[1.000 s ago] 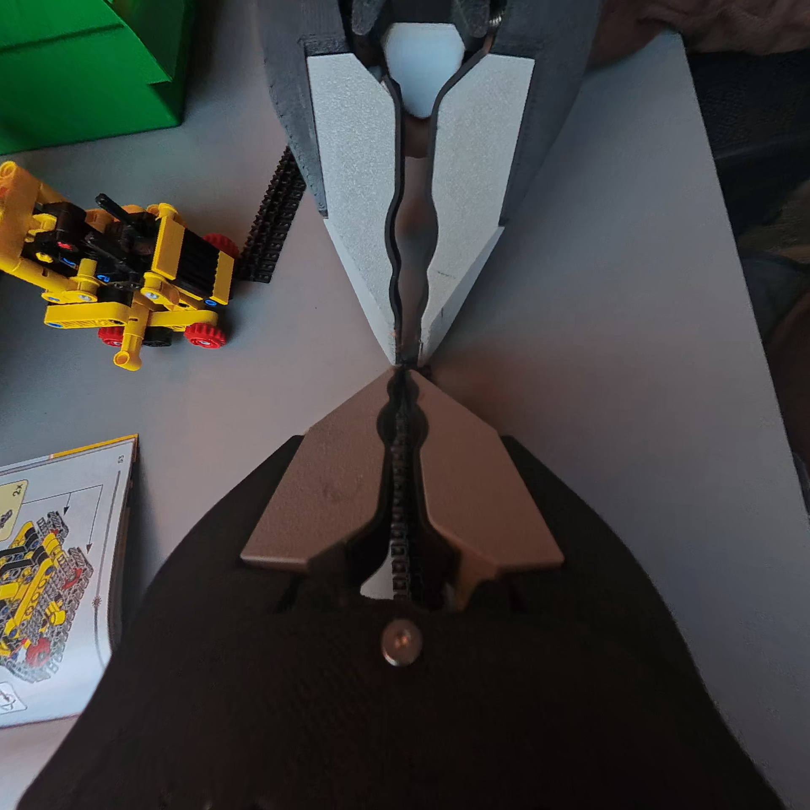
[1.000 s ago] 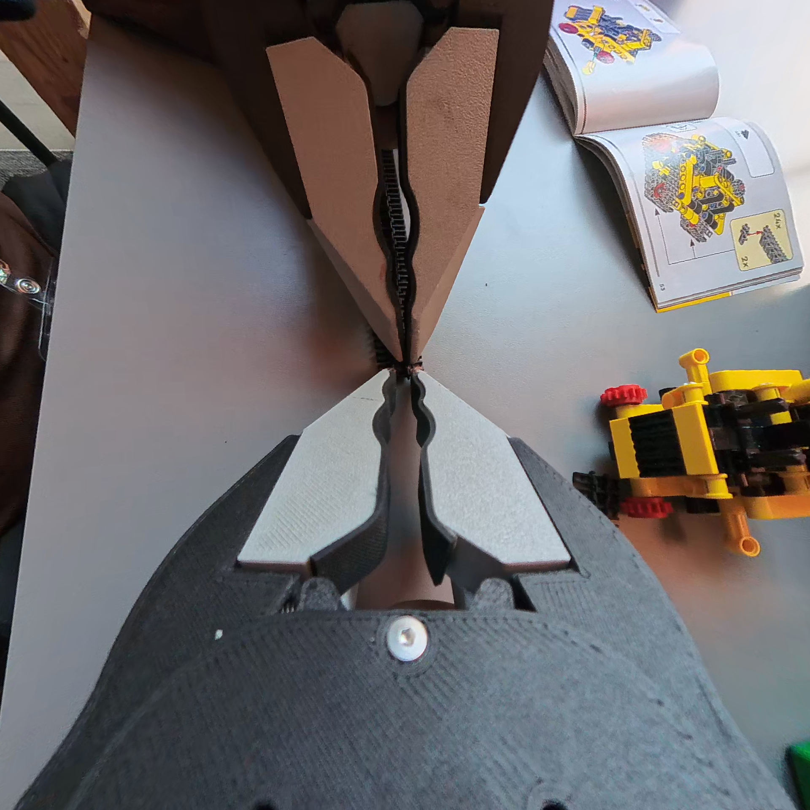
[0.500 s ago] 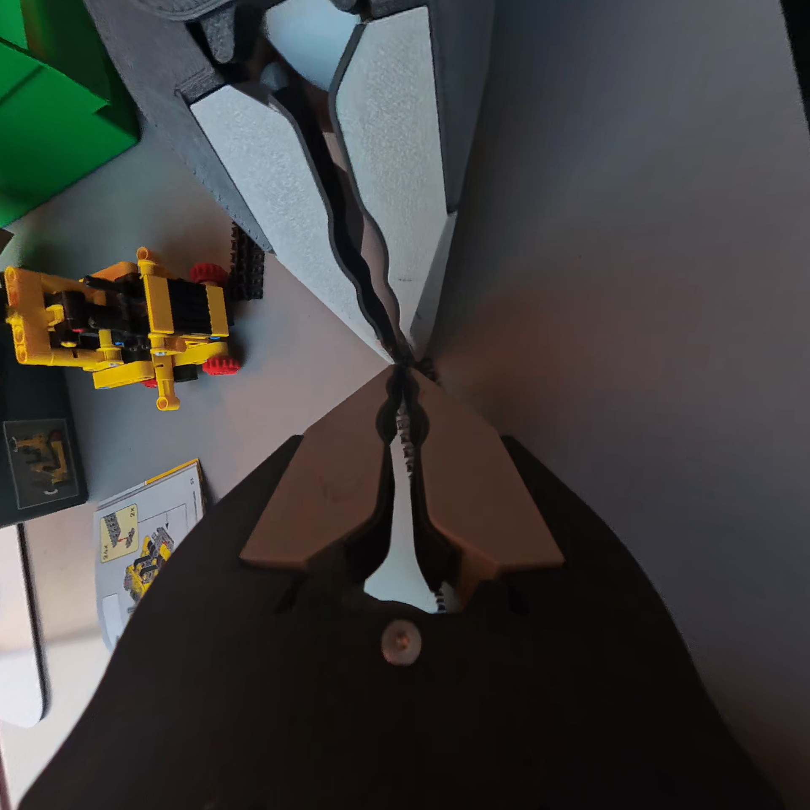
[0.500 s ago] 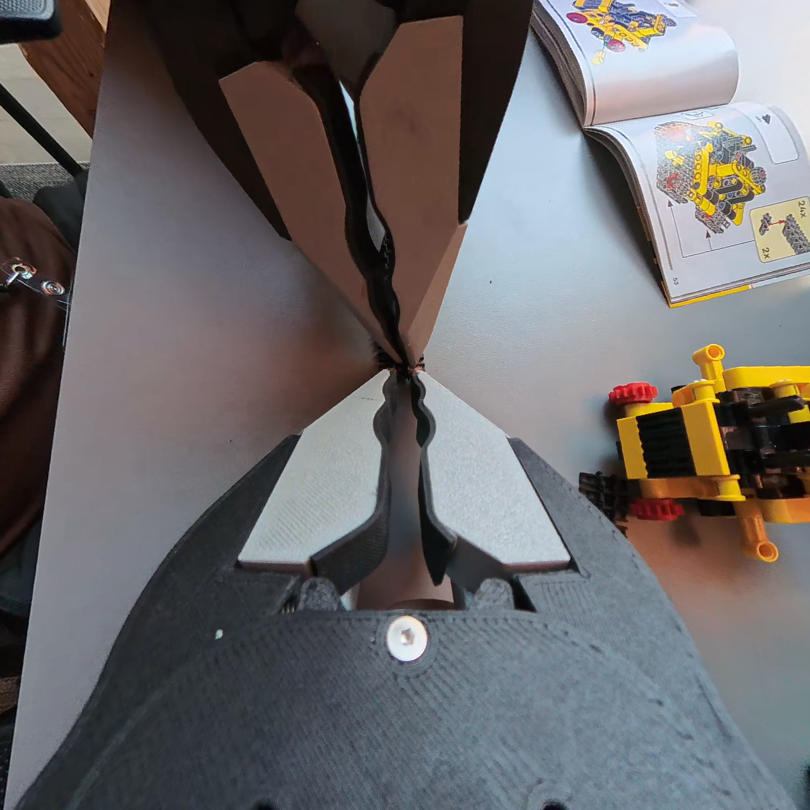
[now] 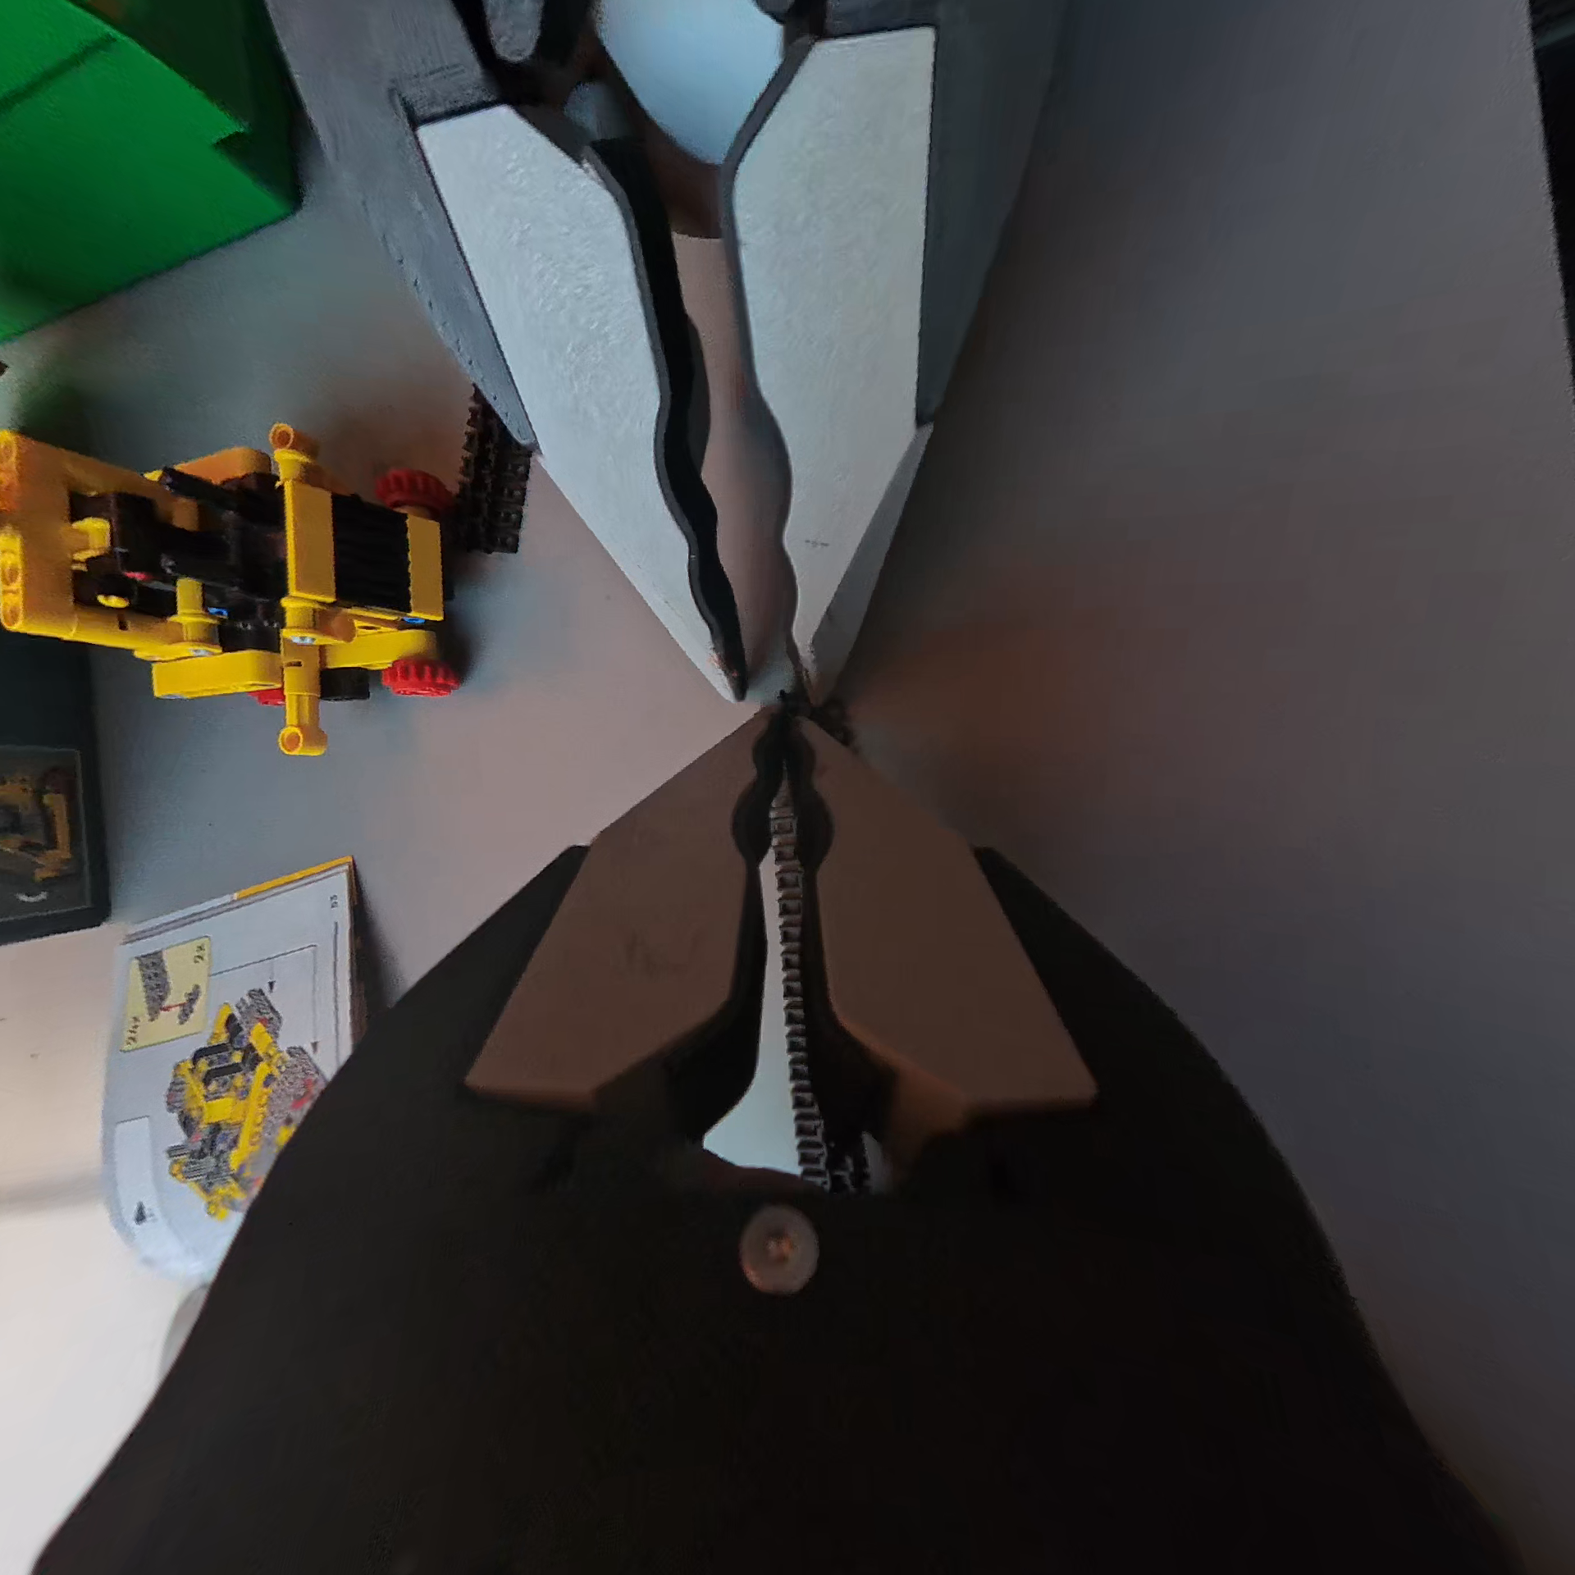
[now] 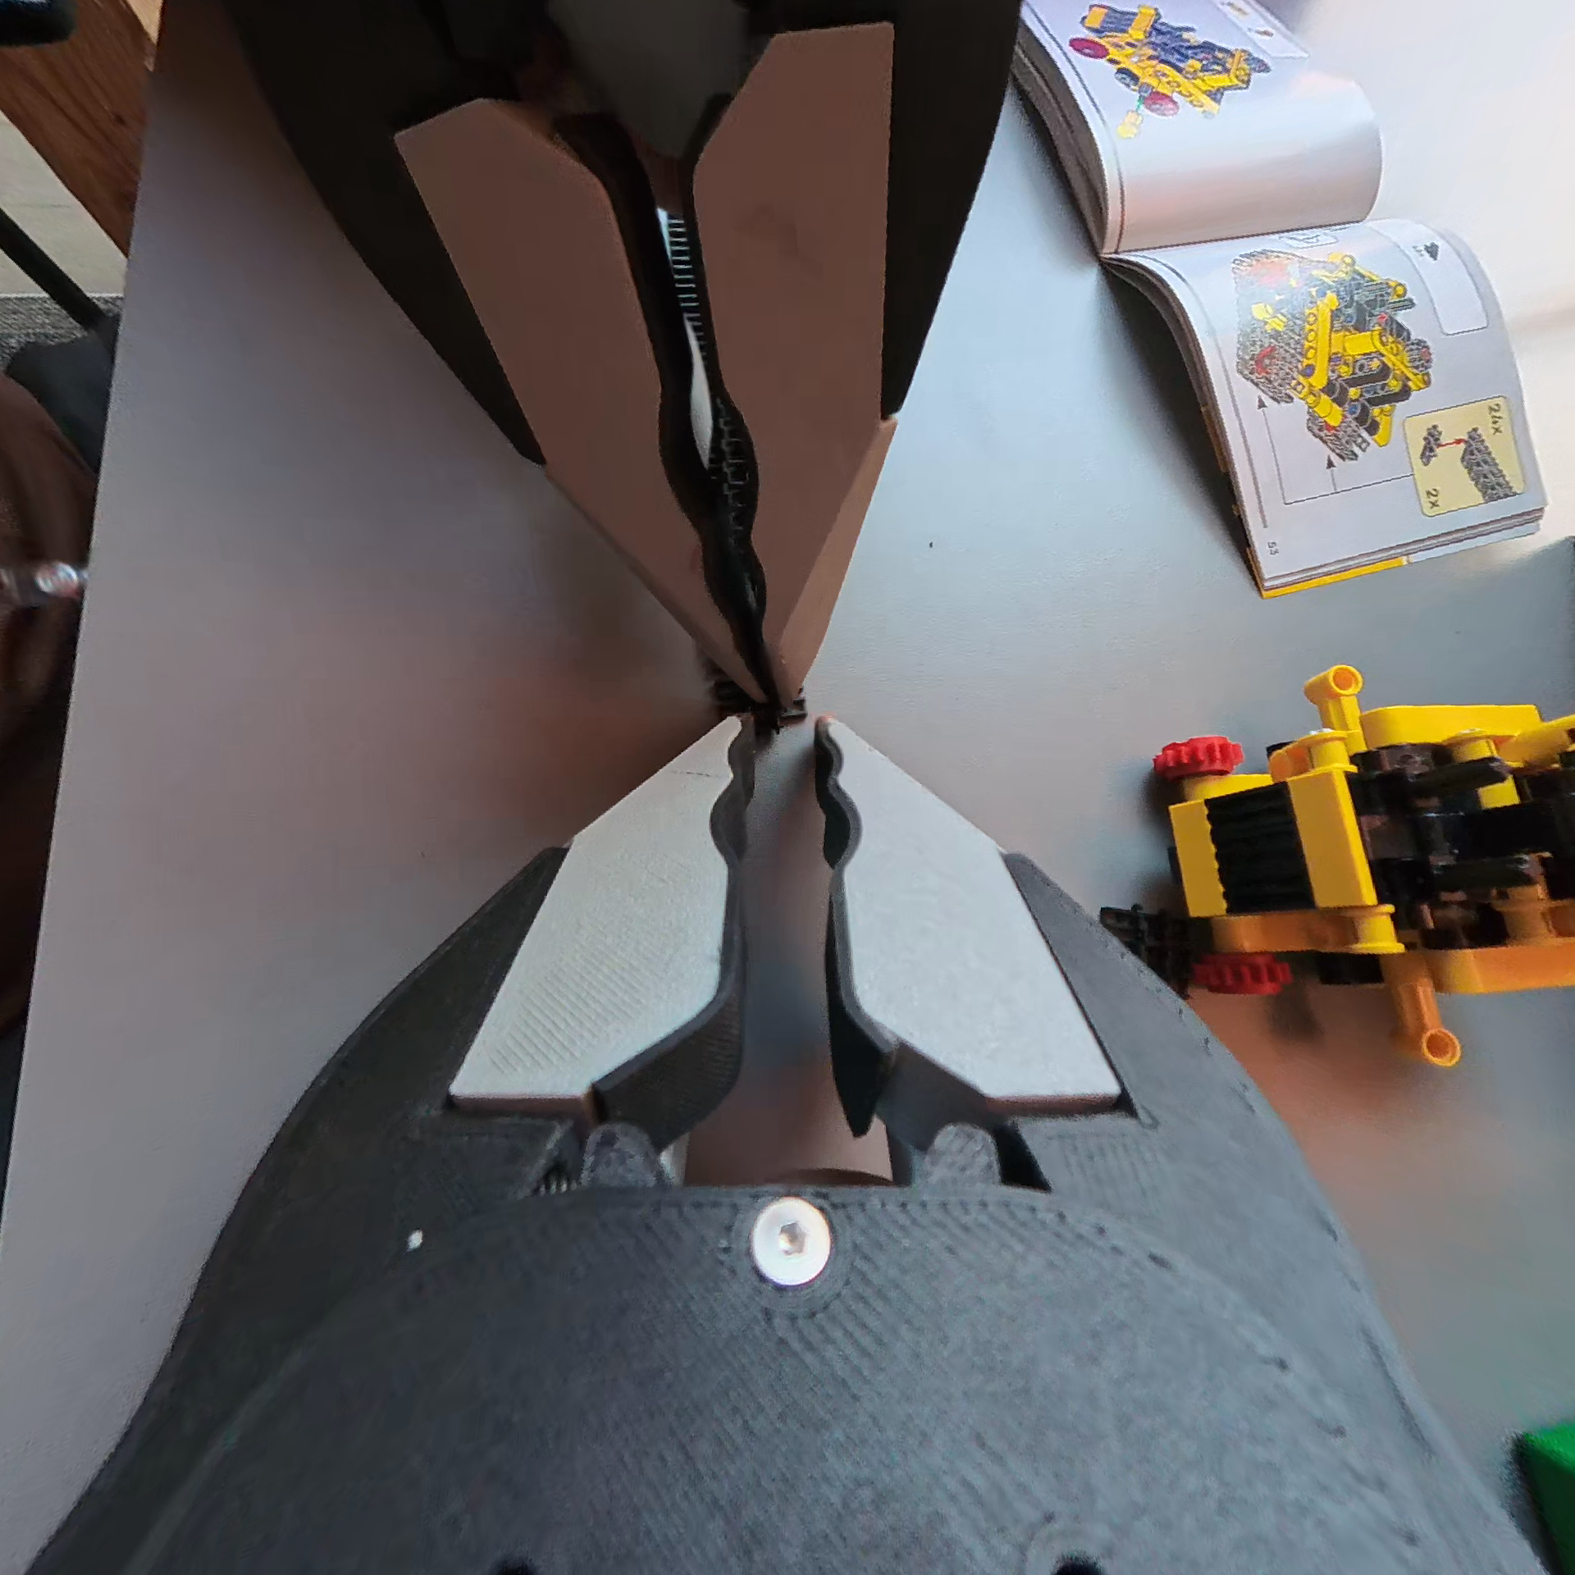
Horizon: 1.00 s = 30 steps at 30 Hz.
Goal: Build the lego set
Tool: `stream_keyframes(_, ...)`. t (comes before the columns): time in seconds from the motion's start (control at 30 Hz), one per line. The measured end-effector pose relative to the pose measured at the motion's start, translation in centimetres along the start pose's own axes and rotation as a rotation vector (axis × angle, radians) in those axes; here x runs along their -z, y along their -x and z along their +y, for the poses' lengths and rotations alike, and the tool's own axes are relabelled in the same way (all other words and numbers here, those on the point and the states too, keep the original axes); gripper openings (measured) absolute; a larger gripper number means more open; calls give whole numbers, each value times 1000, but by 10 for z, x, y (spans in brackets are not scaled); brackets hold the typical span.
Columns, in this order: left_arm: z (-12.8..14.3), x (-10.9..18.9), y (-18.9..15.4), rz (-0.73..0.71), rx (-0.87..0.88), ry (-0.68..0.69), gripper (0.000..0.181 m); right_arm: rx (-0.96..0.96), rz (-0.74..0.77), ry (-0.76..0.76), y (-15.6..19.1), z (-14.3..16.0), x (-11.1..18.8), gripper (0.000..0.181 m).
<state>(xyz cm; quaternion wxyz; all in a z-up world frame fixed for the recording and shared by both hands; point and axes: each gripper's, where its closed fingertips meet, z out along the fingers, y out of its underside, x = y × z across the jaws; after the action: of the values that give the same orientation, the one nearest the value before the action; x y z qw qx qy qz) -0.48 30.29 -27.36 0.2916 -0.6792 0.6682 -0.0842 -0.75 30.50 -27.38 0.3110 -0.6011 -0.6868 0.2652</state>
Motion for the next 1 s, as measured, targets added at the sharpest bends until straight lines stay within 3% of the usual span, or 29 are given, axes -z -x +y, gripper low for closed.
stream_keyframes(0.3, -2, 11, 12, 89, 264, -196, 0, 7, 46, -14, -6, 2, 6, 6)
stream_keyframes(0.37, -3, 20, 22, 73, 307, -237, 3, 2, 42, -19, -6, 2, 7, 6)
stream_keyframes(0.4, -2, 25, 28, 57, 325, -250, 15, 4, 42, -21, -6, 2, 7, 6)
stream_keyframes(0.5, 8, 44, 49, -21, 388, -290, 17, 23, 37, -17, -3, 2, 7, 7)
stream_keyframes(0.77, 81, 102, 57, -248, 646, -378, 18, 20, 140, -136, -17, -11, 23, 11)
stream_keyframes(0.9, 116, 110, 18, -235, 709, -361, 23, -51, 264, -291, -36, -24, 52, 15)
stream_keyframes(1.0, 127, 110, -14, -220, 662, -281, 25, -117, 136, -340, -18, -24, 52, 23)
